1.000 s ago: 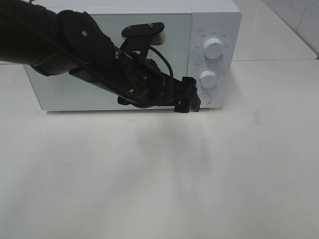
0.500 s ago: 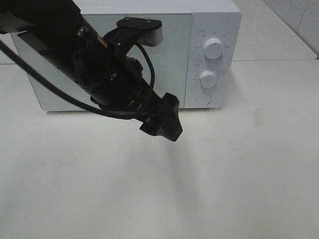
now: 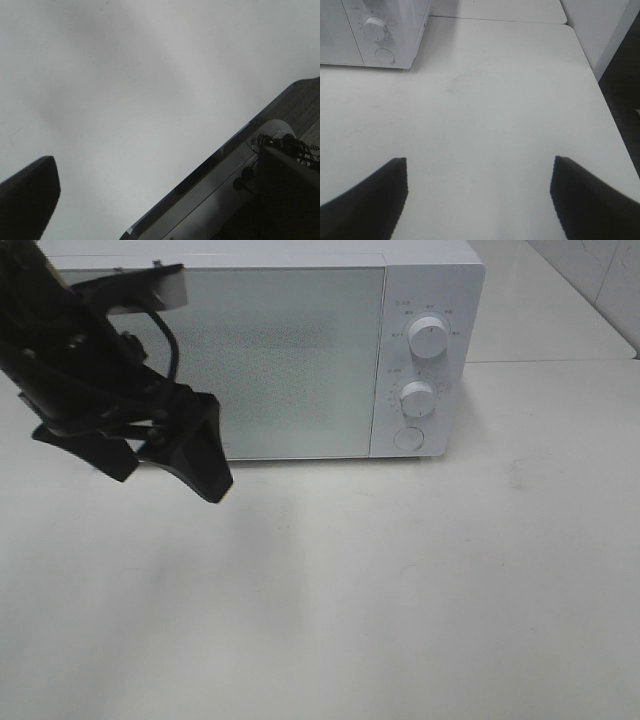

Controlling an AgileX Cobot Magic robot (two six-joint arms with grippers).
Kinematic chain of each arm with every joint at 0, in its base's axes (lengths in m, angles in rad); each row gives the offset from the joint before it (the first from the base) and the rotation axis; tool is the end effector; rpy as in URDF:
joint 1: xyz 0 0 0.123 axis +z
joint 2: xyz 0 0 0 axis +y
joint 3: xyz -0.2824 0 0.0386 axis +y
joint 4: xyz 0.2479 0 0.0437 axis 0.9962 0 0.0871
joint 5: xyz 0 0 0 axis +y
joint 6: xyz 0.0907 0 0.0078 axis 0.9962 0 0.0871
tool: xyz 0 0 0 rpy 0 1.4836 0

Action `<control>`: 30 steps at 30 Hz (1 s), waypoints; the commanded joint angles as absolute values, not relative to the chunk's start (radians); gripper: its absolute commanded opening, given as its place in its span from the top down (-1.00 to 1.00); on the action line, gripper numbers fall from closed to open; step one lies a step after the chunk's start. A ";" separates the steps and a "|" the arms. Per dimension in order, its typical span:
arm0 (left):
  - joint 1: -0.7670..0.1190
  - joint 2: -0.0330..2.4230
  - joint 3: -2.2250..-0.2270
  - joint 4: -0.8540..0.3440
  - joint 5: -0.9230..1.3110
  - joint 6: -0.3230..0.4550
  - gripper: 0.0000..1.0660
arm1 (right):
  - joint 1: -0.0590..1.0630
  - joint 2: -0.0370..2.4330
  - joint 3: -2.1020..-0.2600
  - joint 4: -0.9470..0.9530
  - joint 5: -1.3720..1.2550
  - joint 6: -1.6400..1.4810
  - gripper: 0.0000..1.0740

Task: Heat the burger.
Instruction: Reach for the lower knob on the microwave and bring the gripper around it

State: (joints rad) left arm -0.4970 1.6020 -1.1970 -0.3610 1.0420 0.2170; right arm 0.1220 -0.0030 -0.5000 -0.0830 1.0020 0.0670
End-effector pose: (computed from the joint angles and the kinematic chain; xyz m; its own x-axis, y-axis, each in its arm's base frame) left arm 0.2619 -0.1737 0.2623 -0.8385 0.4860 -0.2466 0.5423 0.7889 -0.2892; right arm -0.0024 -0.0067 0.2822 -0.3970 -0.0263 -0.9174 -0.0490 0.9988 -0.0075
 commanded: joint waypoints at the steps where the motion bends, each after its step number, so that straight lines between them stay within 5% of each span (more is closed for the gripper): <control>1: -0.450 1.570 -1.197 -0.347 1.087 0.192 -0.88 | 0.117 -0.036 -0.498 -0.088 0.994 0.074 -0.42; 22: 0.032 1.200 -0.932 -0.235 1.136 0.148 -0.88 | 0.117 -0.036 -0.498 -0.088 0.994 0.074 -0.42; 30: 0.066 1.010 -0.831 -0.217 1.129 0.148 -0.88 | 0.117 -0.036 -0.498 -0.088 0.994 0.074 -0.42</control>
